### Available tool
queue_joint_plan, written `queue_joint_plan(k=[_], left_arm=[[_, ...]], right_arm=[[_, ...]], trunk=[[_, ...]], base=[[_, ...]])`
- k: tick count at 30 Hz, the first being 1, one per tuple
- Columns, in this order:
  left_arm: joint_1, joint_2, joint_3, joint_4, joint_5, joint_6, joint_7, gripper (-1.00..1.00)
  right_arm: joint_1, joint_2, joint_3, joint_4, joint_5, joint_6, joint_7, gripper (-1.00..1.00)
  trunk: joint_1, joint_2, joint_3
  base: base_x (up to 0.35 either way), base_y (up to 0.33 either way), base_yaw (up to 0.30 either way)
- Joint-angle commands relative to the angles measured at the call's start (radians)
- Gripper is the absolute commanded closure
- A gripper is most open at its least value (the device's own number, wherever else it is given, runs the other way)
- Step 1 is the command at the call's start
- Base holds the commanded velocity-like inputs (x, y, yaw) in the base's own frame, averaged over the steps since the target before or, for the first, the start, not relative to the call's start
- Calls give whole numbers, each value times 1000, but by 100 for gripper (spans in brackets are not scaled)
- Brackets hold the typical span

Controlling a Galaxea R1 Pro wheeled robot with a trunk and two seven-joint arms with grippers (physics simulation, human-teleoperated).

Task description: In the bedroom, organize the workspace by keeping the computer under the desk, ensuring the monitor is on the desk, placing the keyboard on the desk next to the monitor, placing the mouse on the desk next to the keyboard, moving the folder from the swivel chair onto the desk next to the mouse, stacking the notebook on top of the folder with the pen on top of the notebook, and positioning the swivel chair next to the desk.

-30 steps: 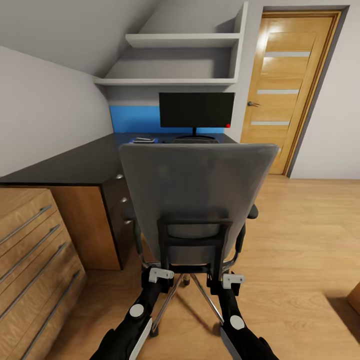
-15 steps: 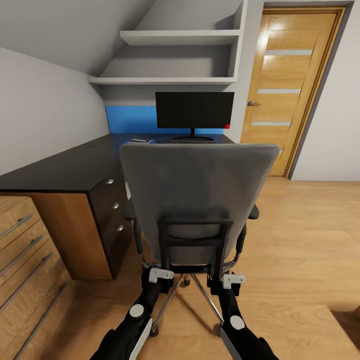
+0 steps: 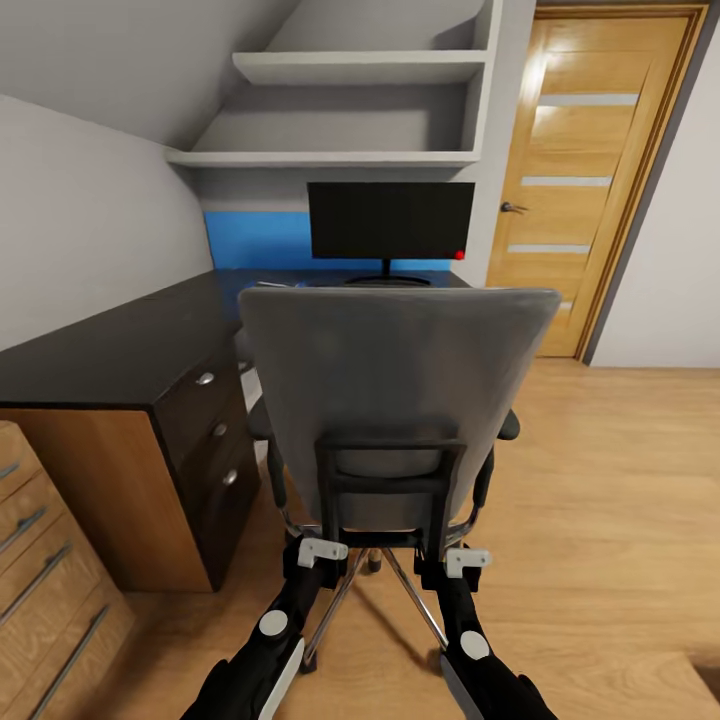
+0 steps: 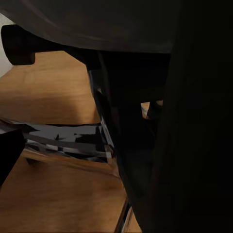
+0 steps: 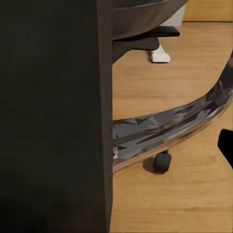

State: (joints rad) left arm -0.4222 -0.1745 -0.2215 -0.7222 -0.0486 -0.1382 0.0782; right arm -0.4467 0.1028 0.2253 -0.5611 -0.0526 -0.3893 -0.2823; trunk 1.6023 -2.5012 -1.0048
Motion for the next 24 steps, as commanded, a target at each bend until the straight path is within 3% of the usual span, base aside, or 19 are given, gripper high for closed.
queue_joint_plan(k=[1, 24], left_arm=[[-1, 0, 1, 2, -3, -3, 11, -100], [-1, 0, 1, 3, -4, -3, 9, -100]], right_arm=[[-1, -1, 5, 1, -12, -5, -11, -100], [-1, -2, 5, 1, -13, -5, -11, -100]], trunk=[[0, 0, -1], [0, 0, -1]], base=[[274, 0, 0], [276, 0, 0]])
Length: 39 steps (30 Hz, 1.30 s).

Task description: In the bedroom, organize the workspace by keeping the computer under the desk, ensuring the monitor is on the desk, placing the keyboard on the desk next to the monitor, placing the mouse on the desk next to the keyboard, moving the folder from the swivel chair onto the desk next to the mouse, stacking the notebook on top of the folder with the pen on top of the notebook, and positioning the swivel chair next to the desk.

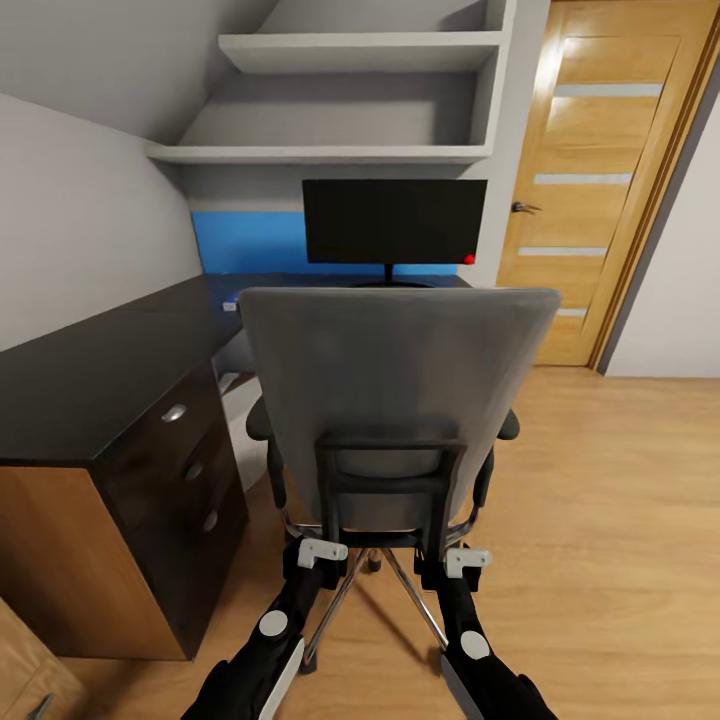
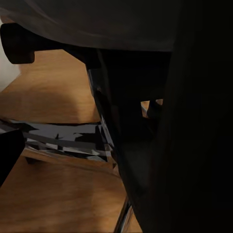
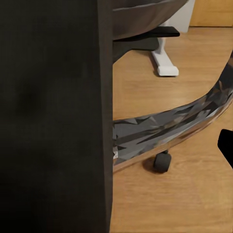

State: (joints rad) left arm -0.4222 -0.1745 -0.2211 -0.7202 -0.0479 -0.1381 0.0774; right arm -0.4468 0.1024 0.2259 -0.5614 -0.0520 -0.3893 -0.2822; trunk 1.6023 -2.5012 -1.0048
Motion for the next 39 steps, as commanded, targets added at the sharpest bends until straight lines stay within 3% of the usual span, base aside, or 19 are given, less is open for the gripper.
queue_joint_plan(k=[1, 39], left_arm=[[-1, 0, 0, 1, -4, -3, 10, -100], [-1, 0, 0, 15, -3, -26, 12, -100]], right_arm=[[-1, -1, 4, 1, -14, -5, -11, -100], [-1, -1, 4, 0, -15, -6, -11, -100]], trunk=[[0, 0, -1], [0, 0, -1]], base=[[276, 0, 0], [276, 0, 0]])
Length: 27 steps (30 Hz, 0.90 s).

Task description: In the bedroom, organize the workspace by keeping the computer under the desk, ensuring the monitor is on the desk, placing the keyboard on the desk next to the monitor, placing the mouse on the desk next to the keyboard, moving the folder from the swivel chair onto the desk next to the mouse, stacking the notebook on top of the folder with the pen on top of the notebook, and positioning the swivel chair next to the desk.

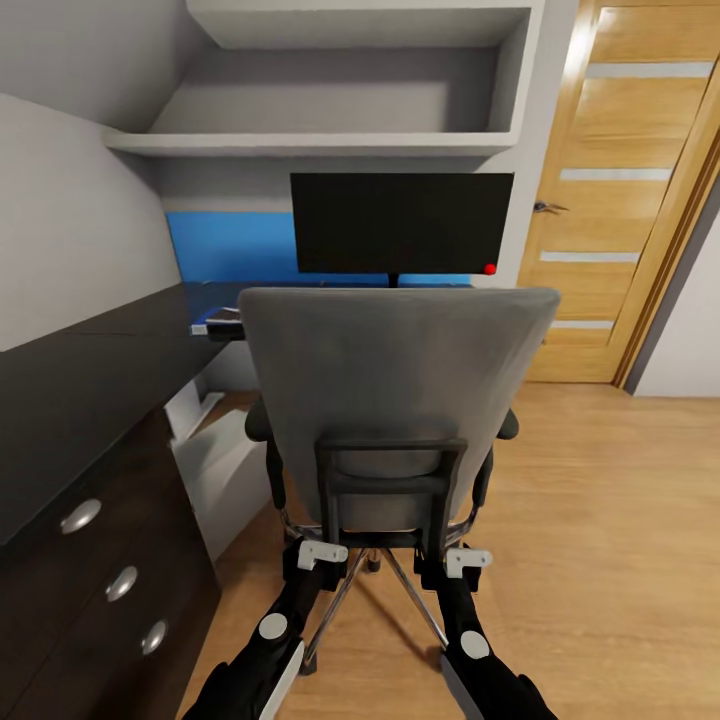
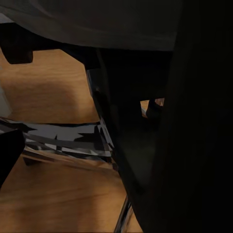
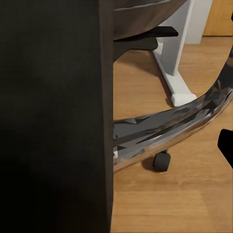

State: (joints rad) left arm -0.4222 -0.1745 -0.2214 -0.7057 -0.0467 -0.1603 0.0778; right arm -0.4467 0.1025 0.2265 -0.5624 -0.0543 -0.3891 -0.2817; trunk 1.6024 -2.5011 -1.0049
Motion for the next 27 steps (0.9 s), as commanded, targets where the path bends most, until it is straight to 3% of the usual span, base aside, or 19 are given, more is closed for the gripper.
queue_joint_plan(k=[1, 17, 27], left_arm=[[-1, 0, 0, 0, -5, -4, 11, -100], [-1, 0, 0, 2, -4, -5, 10, -100], [0, 0, 0, 21, -5, -54, 11, -100]], right_arm=[[-1, -1, 4, 1, -13, -6, -11, -100], [-1, -1, 2, 2, -11, -36, -12, -100], [-1, -1, 2, 2, -13, -42, -13, -100]], trunk=[[0, 0, -1], [0, 0, -1], [0, 0, -1]], base=[[260, 0, 0], [219, 0, 0], [211, 0, 0]])
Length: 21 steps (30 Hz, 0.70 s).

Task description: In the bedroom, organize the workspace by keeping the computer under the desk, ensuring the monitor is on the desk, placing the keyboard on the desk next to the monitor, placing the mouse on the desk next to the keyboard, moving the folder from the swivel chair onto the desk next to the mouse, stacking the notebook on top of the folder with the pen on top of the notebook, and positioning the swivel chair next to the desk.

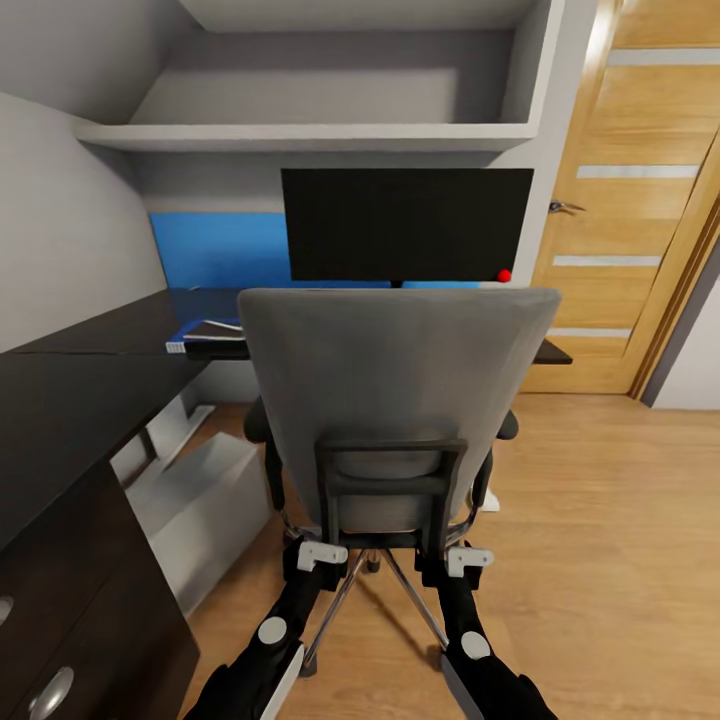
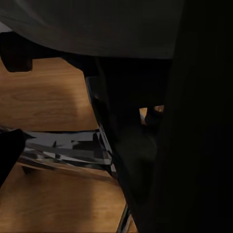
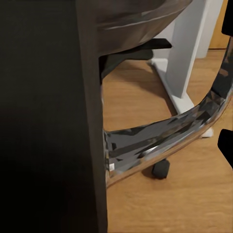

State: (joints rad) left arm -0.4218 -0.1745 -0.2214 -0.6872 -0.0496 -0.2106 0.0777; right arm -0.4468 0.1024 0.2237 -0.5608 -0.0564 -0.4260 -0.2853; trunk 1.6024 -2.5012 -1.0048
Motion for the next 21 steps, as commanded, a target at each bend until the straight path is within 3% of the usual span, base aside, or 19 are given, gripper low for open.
queue_joint_plan(k=[1, 21], left_arm=[[-1, 0, 0, 3, -2, -4, 11, -100], [0, 0, 0, 9, -1, -8, 11, -100]], right_arm=[[-1, -1, 5, 1, -11, -5, -9, -100], [-1, -2, 4, 0, -11, -5, -9, -100]], trunk=[[0, 0, -1], [0, 0, -1]], base=[[214, 0, 0], [219, 0, 0]])
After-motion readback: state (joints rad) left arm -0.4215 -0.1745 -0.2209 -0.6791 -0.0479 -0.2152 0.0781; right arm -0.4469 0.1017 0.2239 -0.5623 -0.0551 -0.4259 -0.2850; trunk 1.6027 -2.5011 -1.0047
